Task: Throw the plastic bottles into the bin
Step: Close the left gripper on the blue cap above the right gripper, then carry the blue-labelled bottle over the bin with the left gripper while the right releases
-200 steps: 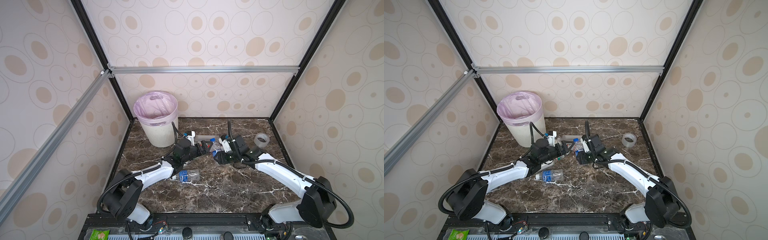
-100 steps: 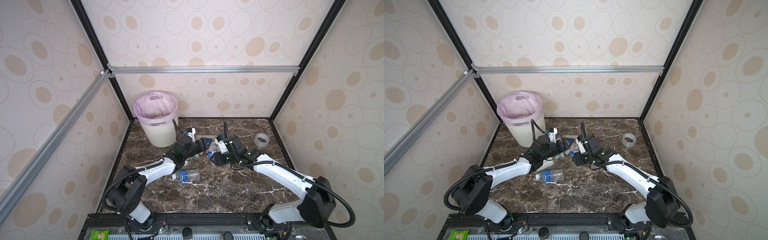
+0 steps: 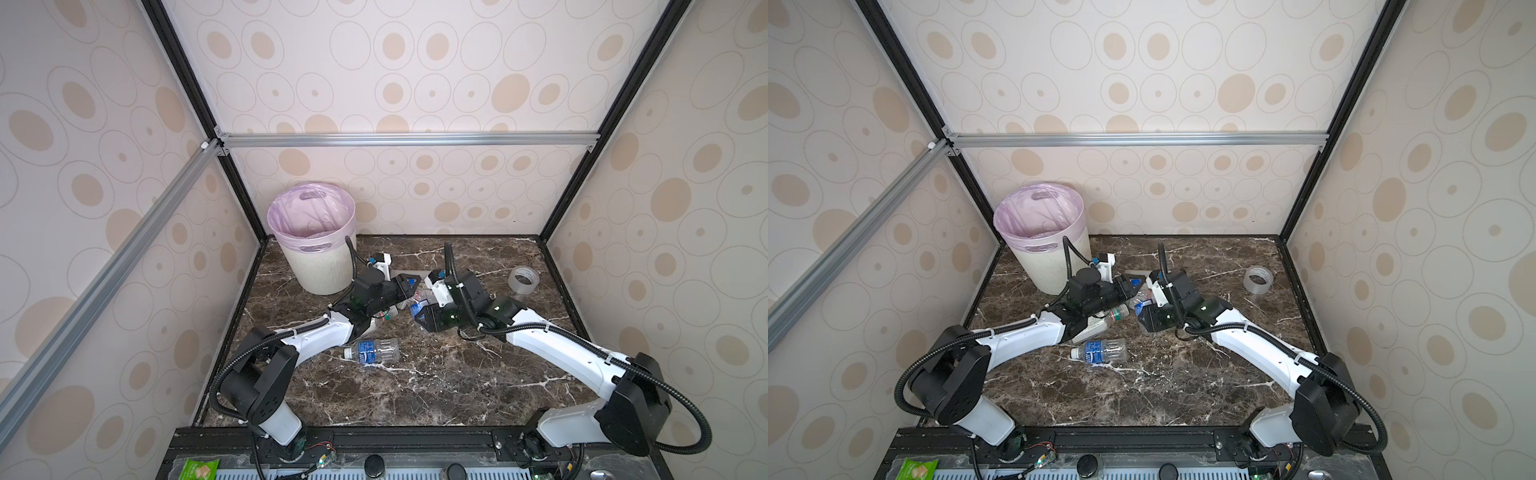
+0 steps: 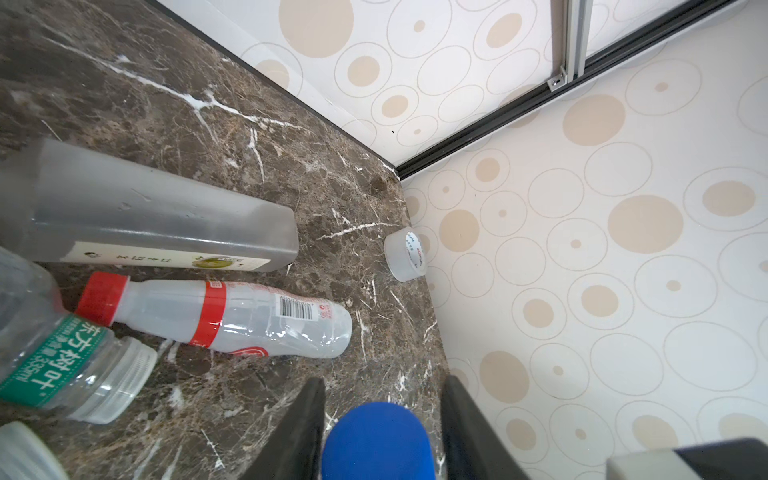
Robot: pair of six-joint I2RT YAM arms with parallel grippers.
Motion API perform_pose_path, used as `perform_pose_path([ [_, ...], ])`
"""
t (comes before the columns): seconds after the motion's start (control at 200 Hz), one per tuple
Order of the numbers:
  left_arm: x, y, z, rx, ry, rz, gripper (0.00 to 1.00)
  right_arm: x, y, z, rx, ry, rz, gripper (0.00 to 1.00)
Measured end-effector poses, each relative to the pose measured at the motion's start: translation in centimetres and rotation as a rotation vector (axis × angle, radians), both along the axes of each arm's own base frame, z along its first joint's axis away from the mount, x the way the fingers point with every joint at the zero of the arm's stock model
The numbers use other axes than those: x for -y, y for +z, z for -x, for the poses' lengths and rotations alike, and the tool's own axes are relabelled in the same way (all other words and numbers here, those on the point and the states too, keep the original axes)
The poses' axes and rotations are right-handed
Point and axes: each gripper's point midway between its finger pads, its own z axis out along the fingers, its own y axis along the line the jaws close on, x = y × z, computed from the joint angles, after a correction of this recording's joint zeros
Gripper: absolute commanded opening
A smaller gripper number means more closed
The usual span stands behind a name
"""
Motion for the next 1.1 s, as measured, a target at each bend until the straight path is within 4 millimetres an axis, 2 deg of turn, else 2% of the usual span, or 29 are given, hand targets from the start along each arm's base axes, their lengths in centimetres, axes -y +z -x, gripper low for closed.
perform_pose_path([
  [0.16,-0.1,0.2,-0.2,0.004,0.004,0.002,0.25,0.1,0.0,-0.1,0.004,-0.002,0.005,0.61],
  [0.32,-0.1,0.0,-0.2,0.001,0.003,-0.009,0.21,0.1,0.0,-0.1,0.006,-0.004,0.005,0.69],
  [0.53,-0.6,-0.4,-0.4,-0.009,0.008,-0.053,0.21,0.1,0.9,-0.1,0.029,-0.003,-0.012,0.76],
  [0.685,-2.0,0.3,-1.9,0.005,0.044,-0.111,0.21,0.6,2.8,0.0,0.082,-0.013,-0.03,0.87],
  [0.785,-3.2,2.0,-3.3,0.035,0.076,-0.159,0.22,1.1,3.9,0.0,0.123,-0.023,-0.033,1.0],
  [0.945,-4.6,7.3,-5.5,0.136,0.127,-0.221,0.22,1.2,6.2,-0.7,0.18,-0.033,-0.041,1.0],
  [1.1,-6.2,13.2,-7.0,0.237,0.175,-0.259,0.22,0.5,10.9,-1.7,0.274,-0.034,-0.095,1.0],
])
